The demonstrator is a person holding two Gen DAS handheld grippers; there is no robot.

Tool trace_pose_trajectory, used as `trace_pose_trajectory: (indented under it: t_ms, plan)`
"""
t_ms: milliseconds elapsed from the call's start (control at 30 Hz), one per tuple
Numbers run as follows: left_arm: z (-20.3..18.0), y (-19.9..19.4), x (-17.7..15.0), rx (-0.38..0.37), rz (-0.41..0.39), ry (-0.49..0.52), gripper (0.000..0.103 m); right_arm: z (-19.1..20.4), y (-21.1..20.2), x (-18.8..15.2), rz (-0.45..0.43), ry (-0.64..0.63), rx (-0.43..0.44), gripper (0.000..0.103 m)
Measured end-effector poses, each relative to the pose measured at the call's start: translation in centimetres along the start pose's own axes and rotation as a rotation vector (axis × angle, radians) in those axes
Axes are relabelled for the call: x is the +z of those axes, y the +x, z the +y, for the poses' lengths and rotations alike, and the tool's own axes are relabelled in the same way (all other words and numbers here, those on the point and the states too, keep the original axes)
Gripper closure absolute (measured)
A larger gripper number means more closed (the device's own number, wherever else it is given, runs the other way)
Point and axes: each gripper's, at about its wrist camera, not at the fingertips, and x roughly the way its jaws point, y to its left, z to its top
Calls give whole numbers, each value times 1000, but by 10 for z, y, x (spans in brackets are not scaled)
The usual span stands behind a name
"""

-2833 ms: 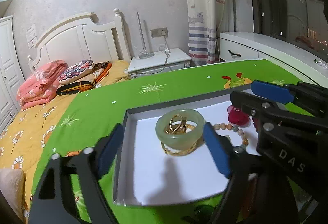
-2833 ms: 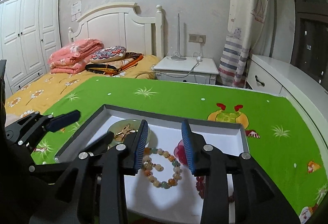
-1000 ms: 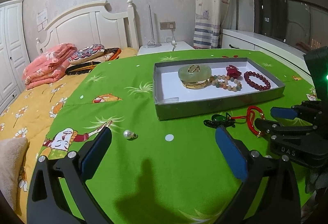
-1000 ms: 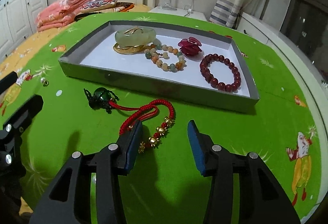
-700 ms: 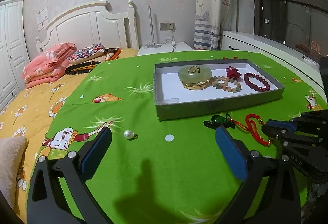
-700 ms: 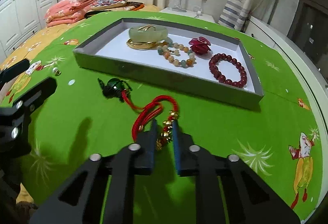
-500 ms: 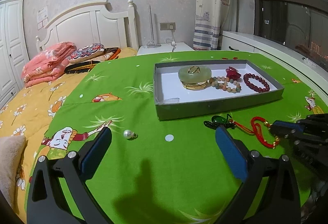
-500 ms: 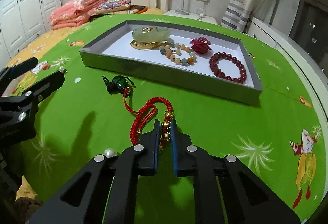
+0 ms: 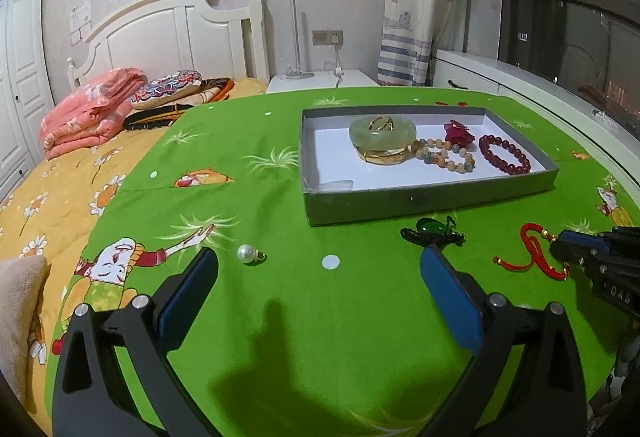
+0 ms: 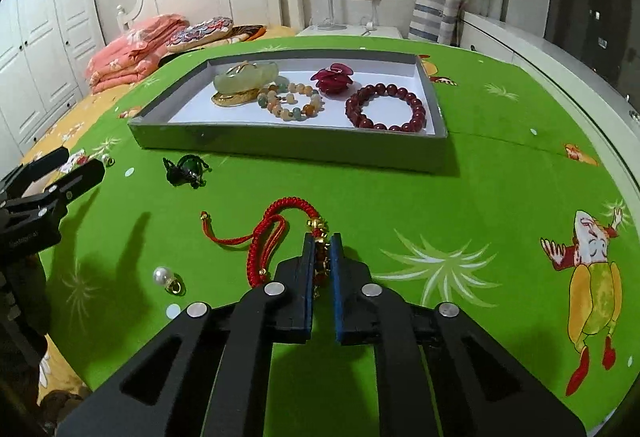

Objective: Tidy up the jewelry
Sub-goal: 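Grasp the red cord bracelet with gold beads with the right gripper and lift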

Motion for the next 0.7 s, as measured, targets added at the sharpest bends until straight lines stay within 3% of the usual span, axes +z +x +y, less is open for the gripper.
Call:
trace_pose_trajectory:
  t_ms: [100,200,267,300,333,400,533,700]
  plan:
    - [1,3,0,-11,8,-6,5,5,-2,-3,3,-29,7,76]
    - [3,5,0,-21,14,-17,5,12,-4,-7,3,-80,-37,76]
    - [3,6,1,-24,15,-21,5,13,-5,-8,7,-80,-40,77]
    - [4,5,1,-25,14,-22,5,13,-5,-8,9,-87,-46,82]
    - [4,5,0,-27,11,-23,5,15,-6,-9,9,-99,-61,94]
    - [4,4,0,-28,10,-25,5,19,-7,-12,-1,-133,-92,94]
    - [4,3,0,-32,4,-31,5,6,-13,-10,6,-69,-8,95]
    - [4,2,0,-29,-9,-34,5,-6,-23,-2,-44,-44,-8,95]
